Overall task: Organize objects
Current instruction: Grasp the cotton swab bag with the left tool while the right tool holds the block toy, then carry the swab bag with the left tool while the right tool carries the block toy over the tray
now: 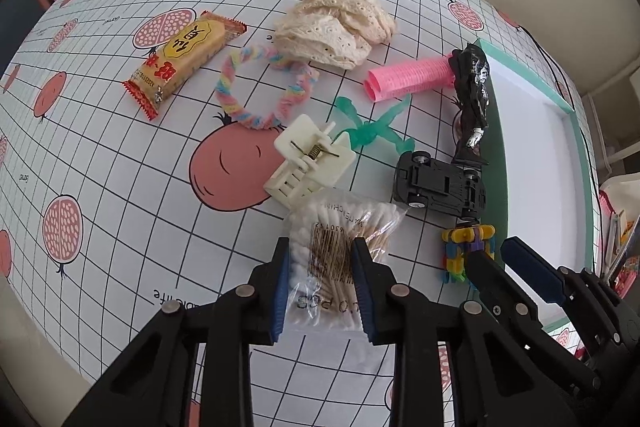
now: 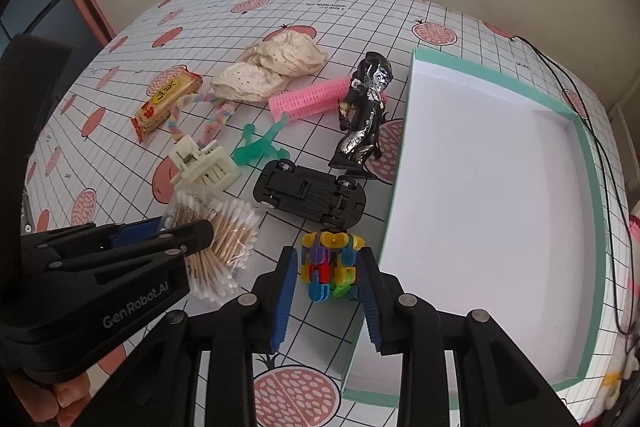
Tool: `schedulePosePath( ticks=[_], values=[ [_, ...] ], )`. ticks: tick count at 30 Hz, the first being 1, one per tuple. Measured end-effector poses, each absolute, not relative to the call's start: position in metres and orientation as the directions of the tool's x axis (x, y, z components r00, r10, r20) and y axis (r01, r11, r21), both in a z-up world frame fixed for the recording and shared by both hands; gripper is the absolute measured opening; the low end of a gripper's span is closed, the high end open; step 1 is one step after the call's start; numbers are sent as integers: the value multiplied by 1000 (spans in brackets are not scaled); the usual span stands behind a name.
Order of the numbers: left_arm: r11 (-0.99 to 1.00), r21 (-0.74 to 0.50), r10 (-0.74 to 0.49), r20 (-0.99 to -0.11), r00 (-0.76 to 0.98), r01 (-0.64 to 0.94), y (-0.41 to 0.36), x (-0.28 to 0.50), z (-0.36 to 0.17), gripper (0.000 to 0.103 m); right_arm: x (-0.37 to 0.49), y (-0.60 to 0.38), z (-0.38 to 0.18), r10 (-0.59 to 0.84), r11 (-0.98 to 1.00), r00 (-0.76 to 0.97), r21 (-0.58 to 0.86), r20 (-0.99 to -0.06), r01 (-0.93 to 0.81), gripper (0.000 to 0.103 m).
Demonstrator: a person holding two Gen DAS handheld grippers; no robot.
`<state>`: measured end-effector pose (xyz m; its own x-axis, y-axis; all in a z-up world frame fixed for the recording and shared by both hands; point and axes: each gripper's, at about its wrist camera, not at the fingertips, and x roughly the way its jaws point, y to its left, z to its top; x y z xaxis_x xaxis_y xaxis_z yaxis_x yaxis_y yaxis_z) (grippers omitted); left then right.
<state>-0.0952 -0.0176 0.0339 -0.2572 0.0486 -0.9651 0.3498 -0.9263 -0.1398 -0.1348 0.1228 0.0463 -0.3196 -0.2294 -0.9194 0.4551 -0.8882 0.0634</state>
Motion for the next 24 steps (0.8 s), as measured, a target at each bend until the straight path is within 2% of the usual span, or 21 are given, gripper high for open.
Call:
schedulePosePath(
  ticks=[17, 19, 21, 24],
  values=[
    [-924, -145, 54, -965, -256, 354, -21, -92, 32, 32, -137, 113, 34, -157, -896, -323, -3, -933, 444, 35],
    [-923, -146, 54, -965, -256, 355, -21, -93, 32, 32, -138, 114, 35, -154, -900, -325, -4, -933, 436, 34],
    [-924, -145, 53, -965, -256, 353, -21, -93, 32, 32, -138, 115, 37, -155, -902, -330, -3, -931, 431, 27],
    [-927, -140, 50, -965, -257, 347, -21, -92, 32, 31, -139, 117, 40, -157, -906, -335, 0, -929, 424, 27]
  ],
)
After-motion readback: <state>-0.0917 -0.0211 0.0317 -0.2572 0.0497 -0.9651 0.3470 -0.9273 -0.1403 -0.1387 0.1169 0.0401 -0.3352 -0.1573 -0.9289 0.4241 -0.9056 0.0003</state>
